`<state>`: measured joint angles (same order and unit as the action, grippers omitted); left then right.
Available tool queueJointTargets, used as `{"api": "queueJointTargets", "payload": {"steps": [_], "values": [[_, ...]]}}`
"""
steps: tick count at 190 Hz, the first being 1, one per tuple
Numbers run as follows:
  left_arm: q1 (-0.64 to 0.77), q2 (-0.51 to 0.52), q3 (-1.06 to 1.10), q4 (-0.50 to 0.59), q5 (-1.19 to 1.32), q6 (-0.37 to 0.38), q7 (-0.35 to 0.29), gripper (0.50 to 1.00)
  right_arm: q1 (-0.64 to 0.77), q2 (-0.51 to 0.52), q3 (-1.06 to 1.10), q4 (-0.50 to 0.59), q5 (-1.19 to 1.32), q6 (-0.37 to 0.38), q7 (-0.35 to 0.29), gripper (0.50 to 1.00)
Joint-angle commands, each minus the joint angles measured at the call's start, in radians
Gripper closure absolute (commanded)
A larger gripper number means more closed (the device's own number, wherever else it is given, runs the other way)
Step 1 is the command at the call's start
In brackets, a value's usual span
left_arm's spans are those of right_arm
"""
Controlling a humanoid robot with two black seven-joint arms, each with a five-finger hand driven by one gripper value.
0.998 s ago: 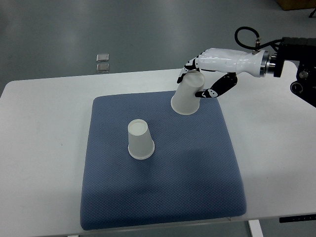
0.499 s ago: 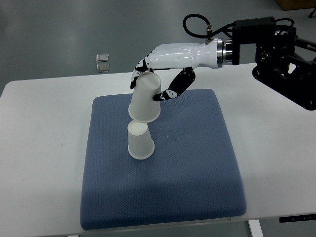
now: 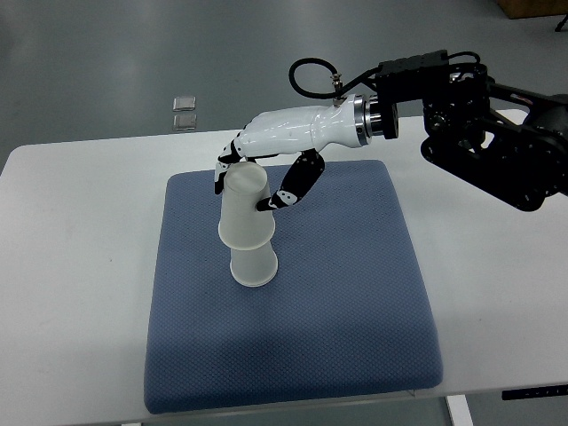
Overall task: Stack paper cups
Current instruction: 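Lower the held cup onto the upside-down cup on the cushion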
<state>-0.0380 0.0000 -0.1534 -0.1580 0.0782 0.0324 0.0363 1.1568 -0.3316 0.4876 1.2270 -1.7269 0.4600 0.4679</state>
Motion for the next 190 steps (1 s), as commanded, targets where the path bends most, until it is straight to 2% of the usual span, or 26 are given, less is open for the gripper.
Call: {"api": "queueJointTargets", "payload": {"steps": [1,82,190], "values": [[0.001,0.0,0.0,0.0,0.0,0.0,0.0,0.5,-0.003,0.002,-0.003,-0.001,-0.002,-0.003,-0.011,1.0],[0.0,0.0,0.0,0.0,0.0,0.001,-0.001,0.5,-0.015,0.017,-0.001,-0.003,0.0,-0.007,-0.069,1.0],[0.001,0.0,0.0,0.0,0.0,0.0,0.0,0.5,-0.034,0.04,-0.018,-0.003,-0.003,-0.014,-0.089,1.0]]}}
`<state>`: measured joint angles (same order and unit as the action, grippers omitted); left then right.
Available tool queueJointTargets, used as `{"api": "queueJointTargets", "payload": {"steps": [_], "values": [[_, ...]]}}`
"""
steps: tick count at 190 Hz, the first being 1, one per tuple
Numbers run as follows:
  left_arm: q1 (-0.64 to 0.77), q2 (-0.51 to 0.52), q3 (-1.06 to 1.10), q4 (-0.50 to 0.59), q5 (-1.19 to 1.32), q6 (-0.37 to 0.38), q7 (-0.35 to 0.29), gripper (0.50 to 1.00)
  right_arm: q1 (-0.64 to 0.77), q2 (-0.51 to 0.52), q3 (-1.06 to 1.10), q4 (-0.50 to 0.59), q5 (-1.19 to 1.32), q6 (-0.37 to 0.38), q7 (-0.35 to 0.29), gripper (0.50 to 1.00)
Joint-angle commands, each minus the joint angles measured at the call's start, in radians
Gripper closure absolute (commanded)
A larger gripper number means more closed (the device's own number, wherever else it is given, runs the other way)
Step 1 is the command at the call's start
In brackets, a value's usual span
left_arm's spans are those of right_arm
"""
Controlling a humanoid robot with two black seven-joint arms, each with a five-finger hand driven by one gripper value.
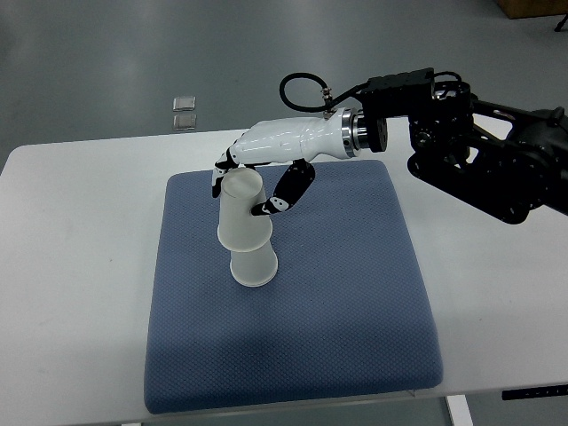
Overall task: Stack paper cups
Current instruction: 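Lower the held cup onto the upside-down cup on the cushion, then open the right hand to release the cup onto the stack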
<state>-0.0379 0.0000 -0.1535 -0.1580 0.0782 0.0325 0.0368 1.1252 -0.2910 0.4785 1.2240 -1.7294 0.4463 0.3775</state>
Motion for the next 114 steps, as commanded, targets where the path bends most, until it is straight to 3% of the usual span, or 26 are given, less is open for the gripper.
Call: {"api": "queueJointTargets", "payload": {"steps": [1,33,67,79,90,114], "values": [[0.001,0.0,0.0,0.0,0.0,0.0,0.0,0.5,-0.002,0.0,-0.009,0.0,-0.001,0.0,0.001,1.0],[0.001,0.0,0.0,0.0,0.0,0.0,0.0,0.5,-0.01,0.001,-0.011,0.0,-0.001,-0.001,0.001,1.0],[0.001,0.0,0.0,0.0,0.0,0.0,0.0,0.5,-0.027,0.0,-0.009,0.0,0.001,-0.043,0.008,0.671],[0.001,0.0,0.0,0.0,0.0,0.0,0.0,0.5,-0.028,0.0,-0.009,-0.001,0.001,-0.046,0.008,0.648],[0.001,0.0,0.0,0.0,0.0,0.0,0.0,0.5,-0.03,-0.002,-0.009,0.0,0.004,-0.046,0.008,0.597],[0.0,0.0,0.0,-0.002,0.0,0.0,0.0,0.5,-0.047,-0.013,-0.008,0.0,0.007,-0.047,0.008,0.593]]}}
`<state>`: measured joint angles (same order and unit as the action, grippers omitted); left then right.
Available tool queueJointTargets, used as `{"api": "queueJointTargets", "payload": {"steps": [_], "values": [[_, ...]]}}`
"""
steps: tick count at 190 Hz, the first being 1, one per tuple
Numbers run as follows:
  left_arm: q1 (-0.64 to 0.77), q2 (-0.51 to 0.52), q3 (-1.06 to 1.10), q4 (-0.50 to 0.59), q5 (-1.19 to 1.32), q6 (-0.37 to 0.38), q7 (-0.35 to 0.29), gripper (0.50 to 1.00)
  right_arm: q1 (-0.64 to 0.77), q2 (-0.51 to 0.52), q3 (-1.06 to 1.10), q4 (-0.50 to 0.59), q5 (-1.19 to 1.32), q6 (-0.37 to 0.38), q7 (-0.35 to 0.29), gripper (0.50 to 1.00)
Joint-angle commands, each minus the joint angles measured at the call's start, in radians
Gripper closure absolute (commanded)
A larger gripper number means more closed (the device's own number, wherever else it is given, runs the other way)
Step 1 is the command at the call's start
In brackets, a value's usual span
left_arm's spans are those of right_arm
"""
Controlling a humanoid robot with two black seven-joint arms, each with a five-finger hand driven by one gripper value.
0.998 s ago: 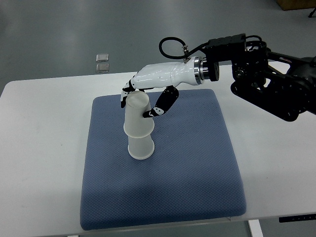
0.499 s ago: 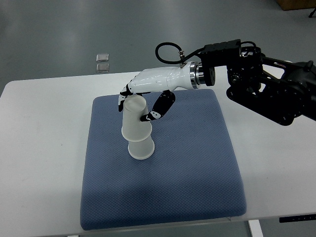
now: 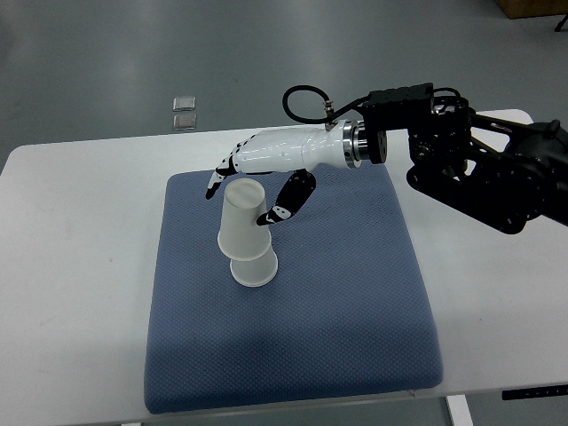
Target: Stack paper cups
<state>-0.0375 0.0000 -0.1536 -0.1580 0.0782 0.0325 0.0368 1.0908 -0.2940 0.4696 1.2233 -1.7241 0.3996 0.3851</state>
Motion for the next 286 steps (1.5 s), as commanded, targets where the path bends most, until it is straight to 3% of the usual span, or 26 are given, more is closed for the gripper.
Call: {"api": "queueJointTargets", "payload": {"steps": [1,42,68,100,131,159,191,238,262,286], "values": [[-0.001,0.0,0.0,-0.002,0.0,0.0,0.0,0.5,-0.012,-0.01,0.001,0.001,0.001,-0.001,0.0,0.593],[-0.001,0.0,0.0,0.0,0.0,0.0,0.0,0.5,-0.066,-0.07,0.003,-0.011,0.009,-0.085,-0.002,0.593],[-0.001,0.0,-0.001,0.0,0.0,0.0,-0.001,0.5,-0.143,-0.103,0.024,-0.091,0.055,-0.182,-0.005,0.595],[-0.001,0.0,-0.001,0.0,0.0,0.0,0.0,0.5,-0.209,-0.125,0.03,-0.2,0.327,-0.258,-0.018,0.595],[-0.001,0.0,0.0,0.0,0.0,0.0,0.0,0.5,-0.246,-0.123,0.044,-0.28,0.653,-0.344,-0.103,0.595],[0.001,0.0,0.0,0.0,0.0,0.0,0.0,0.5,-0.27,-0.114,0.044,-0.326,0.943,-0.465,-0.161,0.595],[0.001,0.0,0.0,0.0,0.0,0.0,0.0,0.5,-0.295,-0.108,0.047,-0.347,1.193,-0.542,-0.186,0.595],[-0.001,0.0,0.0,0.0,0.0,0.0,-0.001,0.5,-0.333,-0.106,0.047,-0.346,1.359,-0.548,-0.195,0.591],[-0.001,0.0,0.0,0.0,0.0,0.0,0.0,0.5,-0.361,-0.106,0.076,-0.337,1.407,-0.542,-0.258,0.587],[-0.001,0.0,0.0,0.0,0.0,0.001,0.0,0.5,-0.396,-0.099,0.156,-0.337,1.41,-0.476,-0.273,0.585]]}}
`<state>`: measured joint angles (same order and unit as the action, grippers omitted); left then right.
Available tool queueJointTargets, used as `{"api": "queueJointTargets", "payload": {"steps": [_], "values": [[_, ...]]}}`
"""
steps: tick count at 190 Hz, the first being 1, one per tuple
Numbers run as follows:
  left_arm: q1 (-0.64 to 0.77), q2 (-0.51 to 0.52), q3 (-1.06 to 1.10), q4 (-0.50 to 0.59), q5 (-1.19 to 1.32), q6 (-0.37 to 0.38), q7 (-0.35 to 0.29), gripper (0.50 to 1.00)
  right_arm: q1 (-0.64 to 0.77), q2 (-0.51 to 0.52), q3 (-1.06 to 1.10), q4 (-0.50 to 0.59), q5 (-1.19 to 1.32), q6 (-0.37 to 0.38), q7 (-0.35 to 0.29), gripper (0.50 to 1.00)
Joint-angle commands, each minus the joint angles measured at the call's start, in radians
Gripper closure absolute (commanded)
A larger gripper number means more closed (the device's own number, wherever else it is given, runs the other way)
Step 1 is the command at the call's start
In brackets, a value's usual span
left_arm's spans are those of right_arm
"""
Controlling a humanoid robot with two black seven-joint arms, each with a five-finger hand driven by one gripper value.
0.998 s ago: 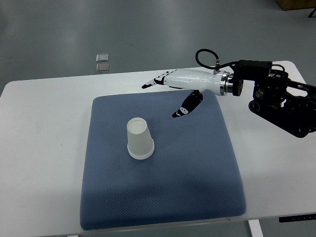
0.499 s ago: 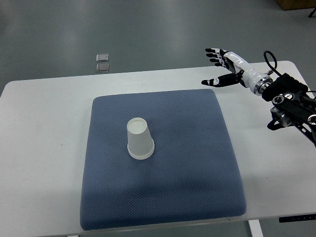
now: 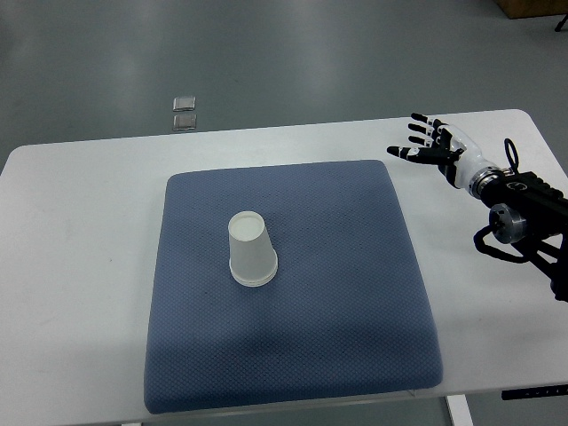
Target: Stack paper cups
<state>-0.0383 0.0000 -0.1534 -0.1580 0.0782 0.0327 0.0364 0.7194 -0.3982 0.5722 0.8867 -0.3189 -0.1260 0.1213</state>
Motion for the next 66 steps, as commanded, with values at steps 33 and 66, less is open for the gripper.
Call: {"api": "queueJointTargets", "payload": {"steps": [33,66], "values": [[0.001,0.0,0.0,0.0,0.0,0.0,0.0,0.5,-0.043,0.027,0.132,-0.008,0.004,0.054,-0.005,0.585],[0.001,0.0,0.0,0.0,0.0,0.0,0.0,0.5,-0.048,0.039,0.14,-0.011,0.003,0.052,0.001,0.585]]}}
